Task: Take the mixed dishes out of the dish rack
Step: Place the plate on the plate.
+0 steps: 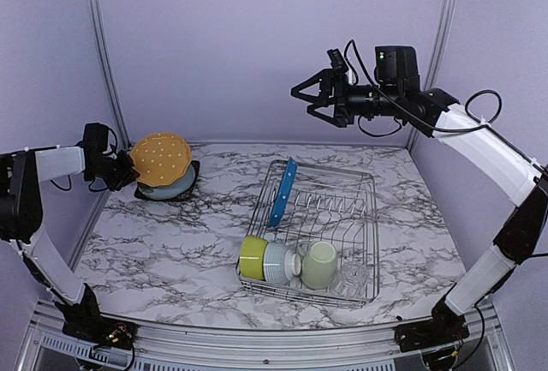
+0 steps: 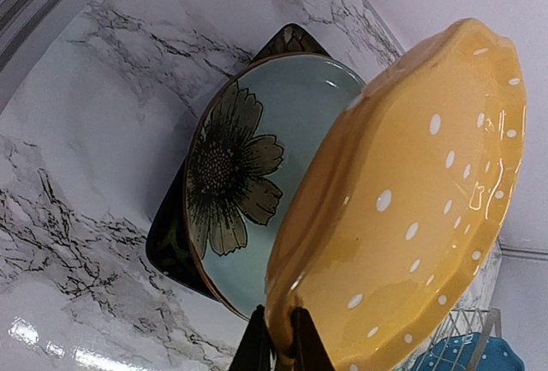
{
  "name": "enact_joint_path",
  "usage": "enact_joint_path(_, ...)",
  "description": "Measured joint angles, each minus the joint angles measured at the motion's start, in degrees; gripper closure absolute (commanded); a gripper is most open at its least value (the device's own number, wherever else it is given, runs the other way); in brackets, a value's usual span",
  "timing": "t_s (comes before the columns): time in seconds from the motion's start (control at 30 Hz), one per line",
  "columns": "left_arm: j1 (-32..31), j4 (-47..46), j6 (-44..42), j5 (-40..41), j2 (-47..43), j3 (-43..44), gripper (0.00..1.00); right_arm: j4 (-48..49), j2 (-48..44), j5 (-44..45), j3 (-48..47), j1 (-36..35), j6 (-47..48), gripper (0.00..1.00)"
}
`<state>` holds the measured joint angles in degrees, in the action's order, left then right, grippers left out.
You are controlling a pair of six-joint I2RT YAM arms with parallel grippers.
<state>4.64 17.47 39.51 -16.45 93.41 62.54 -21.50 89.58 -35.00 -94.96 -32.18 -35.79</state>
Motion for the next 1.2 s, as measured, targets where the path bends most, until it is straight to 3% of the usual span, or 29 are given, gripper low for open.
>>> enact_joint_path(0.47, 0.02, -0.31, -1.14, -0.59, 9.01, 2.16, 1.0, -0.11, -1.55, 1.05, 0.98, 0.35, -0.22, 0.01)
enact_joint_path(1.2, 0.02, 0.09, -0.11, -0.26, 13.2, 5.55, 1.0, -0.11, -1.7, 1.09, 1.38, 0.96, -0.66, 0.02)
